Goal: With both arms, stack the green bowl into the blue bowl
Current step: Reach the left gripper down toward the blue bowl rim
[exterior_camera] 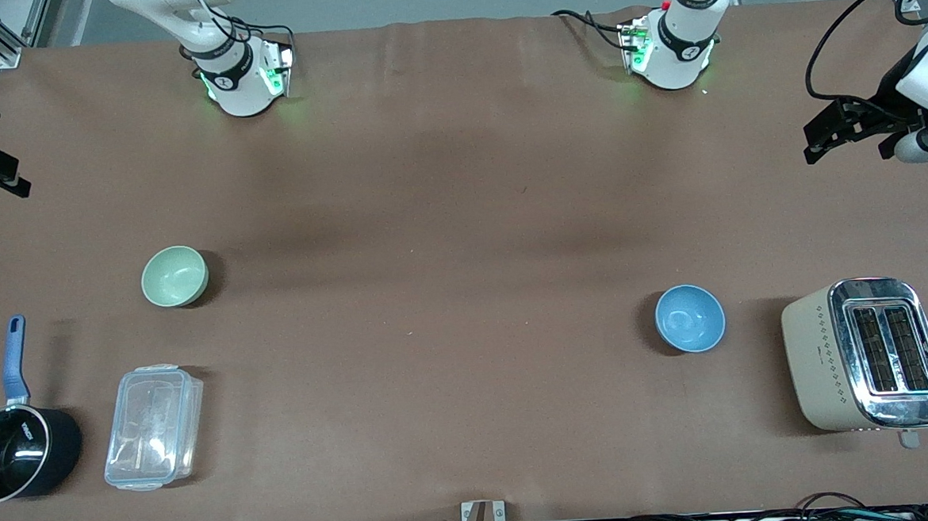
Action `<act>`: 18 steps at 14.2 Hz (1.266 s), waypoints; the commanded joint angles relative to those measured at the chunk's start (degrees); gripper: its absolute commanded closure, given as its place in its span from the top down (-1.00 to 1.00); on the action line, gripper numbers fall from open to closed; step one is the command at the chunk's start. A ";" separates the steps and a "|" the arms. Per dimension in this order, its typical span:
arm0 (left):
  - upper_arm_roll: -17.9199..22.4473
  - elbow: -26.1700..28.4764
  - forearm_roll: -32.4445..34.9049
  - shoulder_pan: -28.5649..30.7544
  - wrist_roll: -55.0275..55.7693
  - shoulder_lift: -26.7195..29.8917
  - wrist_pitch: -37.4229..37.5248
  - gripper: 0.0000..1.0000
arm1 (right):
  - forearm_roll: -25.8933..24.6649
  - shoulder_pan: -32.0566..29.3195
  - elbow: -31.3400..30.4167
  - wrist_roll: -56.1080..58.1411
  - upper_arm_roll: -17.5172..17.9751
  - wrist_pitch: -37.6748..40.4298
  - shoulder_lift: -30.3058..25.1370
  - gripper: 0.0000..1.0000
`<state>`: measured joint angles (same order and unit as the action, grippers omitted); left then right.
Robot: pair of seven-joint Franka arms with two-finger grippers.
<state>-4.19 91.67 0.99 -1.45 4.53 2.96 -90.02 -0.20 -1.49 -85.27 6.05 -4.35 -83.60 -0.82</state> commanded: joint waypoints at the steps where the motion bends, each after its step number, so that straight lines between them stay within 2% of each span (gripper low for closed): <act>1: -0.38 -0.79 1.03 0.39 -0.49 0.38 1.07 1.00 | -1.03 -0.62 -0.51 -0.77 0.66 0.11 -0.32 0.99; 4: -0.47 -2.02 1.82 0.31 -1.10 -1.89 1.07 1.00 | -0.94 -0.70 -0.60 -0.77 0.57 0.11 -0.32 0.99; 7: -0.38 -1.50 1.82 0.66 -1.19 -8.03 -2.68 1.00 | -0.94 -0.79 -0.60 -0.69 0.49 0.11 -0.06 0.99; 12: -0.47 3.25 1.82 -0.04 -0.14 -19.37 -20.52 1.00 | -0.68 -1.76 -0.60 -0.25 0.22 -1.39 0.73 0.99; 15: -0.47 7.98 1.82 0.04 1.61 -24.12 -32.72 1.00 | -0.24 -2.28 -6.38 -0.16 -0.30 -4.71 0.73 0.99; 18: -0.47 12.56 1.82 0.13 3.28 -28.60 -44.16 0.97 | 1.16 -2.20 -13.58 0.80 -3.80 -10.68 0.73 0.99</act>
<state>-4.35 101.29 1.85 -1.48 6.05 -24.42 -128.63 -0.10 -2.92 -93.25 6.09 -6.61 -90.56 0.95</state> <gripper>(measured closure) 0.000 0.000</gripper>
